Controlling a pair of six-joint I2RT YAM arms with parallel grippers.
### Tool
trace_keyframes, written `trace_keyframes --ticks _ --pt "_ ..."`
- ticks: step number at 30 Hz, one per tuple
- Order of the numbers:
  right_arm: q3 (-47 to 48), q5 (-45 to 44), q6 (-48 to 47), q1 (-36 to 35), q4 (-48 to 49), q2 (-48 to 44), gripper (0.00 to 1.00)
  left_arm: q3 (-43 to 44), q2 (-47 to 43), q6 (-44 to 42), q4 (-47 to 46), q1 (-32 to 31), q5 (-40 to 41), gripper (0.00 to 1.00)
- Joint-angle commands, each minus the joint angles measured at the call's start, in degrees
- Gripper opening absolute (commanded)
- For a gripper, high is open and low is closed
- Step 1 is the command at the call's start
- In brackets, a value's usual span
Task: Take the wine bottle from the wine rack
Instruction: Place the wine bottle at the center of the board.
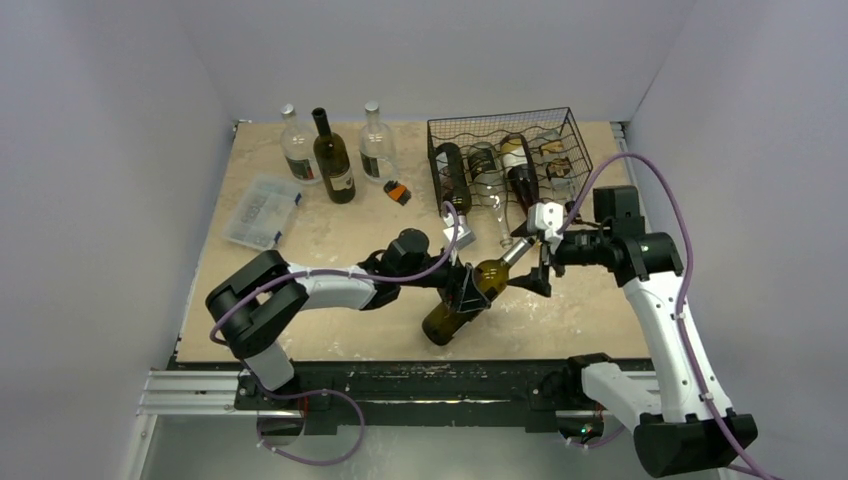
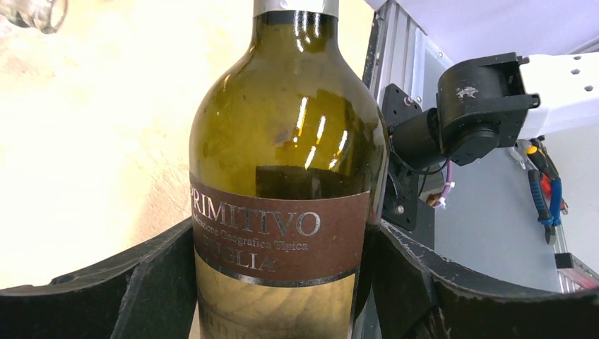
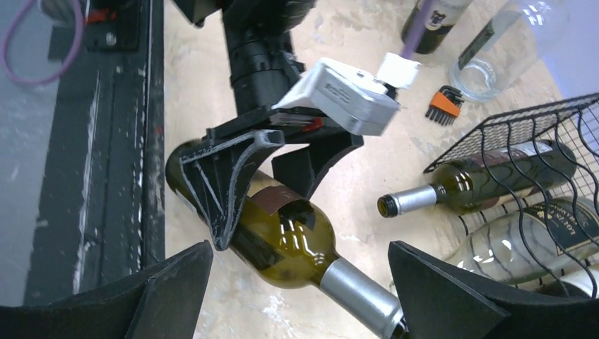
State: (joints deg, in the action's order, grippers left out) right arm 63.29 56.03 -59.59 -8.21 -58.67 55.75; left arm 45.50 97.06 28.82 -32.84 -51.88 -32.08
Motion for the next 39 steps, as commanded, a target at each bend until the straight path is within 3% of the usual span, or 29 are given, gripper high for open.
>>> trace_keyframes --ticks 1,7,16,28,39 --pt "3.64 8.37 12.37 3.95 3.61 -0.02 0.99 -1.51 -5.27 -0.96 -10.13 0.28 1.84 0.0" --pt "4.14 13.79 25.45 11.25 11.06 1.28 0.99 -4.64 -7.12 -0.87 -13.58 0.28 4.14 0.0" --pt "-1.79 3.48 48.86 12.85 27.59 1.25 0.99 -7.9 -10.7 -1.29 -15.82 0.15 7.68 0.0" --pt "-3.48 8.63 51.73 12.5 24.79 8.17 0.99 -9.08 -14.22 -3.55 -16.22 -0.23 10.42 0.0" --pt "-3.26 10.47 52.84 6.48 25.63 11.17 0.98 -7.42 -14.53 -4.76 -15.85 -1.61 11.88 0.0"
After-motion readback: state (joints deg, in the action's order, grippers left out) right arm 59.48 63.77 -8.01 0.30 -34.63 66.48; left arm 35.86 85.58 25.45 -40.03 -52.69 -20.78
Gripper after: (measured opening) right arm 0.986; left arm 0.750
